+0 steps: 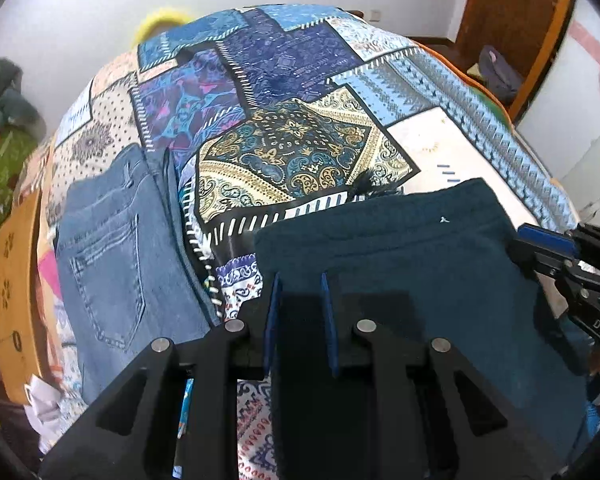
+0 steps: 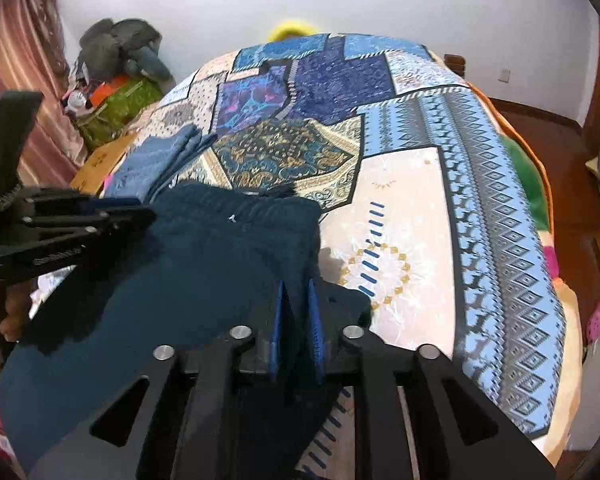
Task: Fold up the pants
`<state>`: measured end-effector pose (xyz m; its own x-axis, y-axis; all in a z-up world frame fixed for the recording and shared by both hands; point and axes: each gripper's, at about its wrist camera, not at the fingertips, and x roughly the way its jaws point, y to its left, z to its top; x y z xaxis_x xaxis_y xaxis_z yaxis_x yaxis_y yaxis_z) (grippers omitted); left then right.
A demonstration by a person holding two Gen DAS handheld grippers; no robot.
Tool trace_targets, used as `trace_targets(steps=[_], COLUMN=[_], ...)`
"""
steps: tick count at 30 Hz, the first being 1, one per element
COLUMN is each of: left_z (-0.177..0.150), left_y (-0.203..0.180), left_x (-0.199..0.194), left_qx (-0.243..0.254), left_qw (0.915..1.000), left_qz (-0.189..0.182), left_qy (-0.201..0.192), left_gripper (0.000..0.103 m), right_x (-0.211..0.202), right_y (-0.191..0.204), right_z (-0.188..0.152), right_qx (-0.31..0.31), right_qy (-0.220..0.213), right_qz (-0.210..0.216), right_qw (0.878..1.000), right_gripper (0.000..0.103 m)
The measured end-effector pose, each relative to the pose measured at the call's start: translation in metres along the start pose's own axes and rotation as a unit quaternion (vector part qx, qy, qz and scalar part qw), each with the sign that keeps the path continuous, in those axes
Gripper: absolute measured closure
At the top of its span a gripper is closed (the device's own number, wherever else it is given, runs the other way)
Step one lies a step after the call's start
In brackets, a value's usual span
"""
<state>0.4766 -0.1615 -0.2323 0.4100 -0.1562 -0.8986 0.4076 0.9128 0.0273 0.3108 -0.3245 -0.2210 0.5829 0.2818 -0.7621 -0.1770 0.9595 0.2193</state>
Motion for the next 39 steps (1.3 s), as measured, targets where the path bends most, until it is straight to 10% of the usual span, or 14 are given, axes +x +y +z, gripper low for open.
trace_targets(steps=[7,21,29,39], left_z=[-0.019,-0.102,-0.109,-0.083], left_y=[-0.011,0.012,0.030,0.025], left_x=[-0.051,-0.066,-0.068,-0.006], left_qx=[0.027,0.028,-0.030,-0.061], left_qw=[0.9979,0.9996,0.9942,0.9692], left_qz=[-0.041,0.004,-0.097,-0.186], left_qy=[-0.041,-0.001,0.038,0.149], left_gripper=[0.059,0.052,0.034,0.027], right_x=[-0.033,-0.054,-0.070,-0.004], right_y=[0.022,0.019,0.019,-0.005], right_z=[-0.005,-0.076,-0.077,-0.080], right_qx=[-0.027,-0.035,0.018,0.124], right_qy=[-0.015,0.030,0.016,0.100], right_qz=[0.038,0.002,0.050,0.124], right_qw=[0.999,0.999,0.998,0.979], right_gripper=[0.064,0.039,0.024,0.021])
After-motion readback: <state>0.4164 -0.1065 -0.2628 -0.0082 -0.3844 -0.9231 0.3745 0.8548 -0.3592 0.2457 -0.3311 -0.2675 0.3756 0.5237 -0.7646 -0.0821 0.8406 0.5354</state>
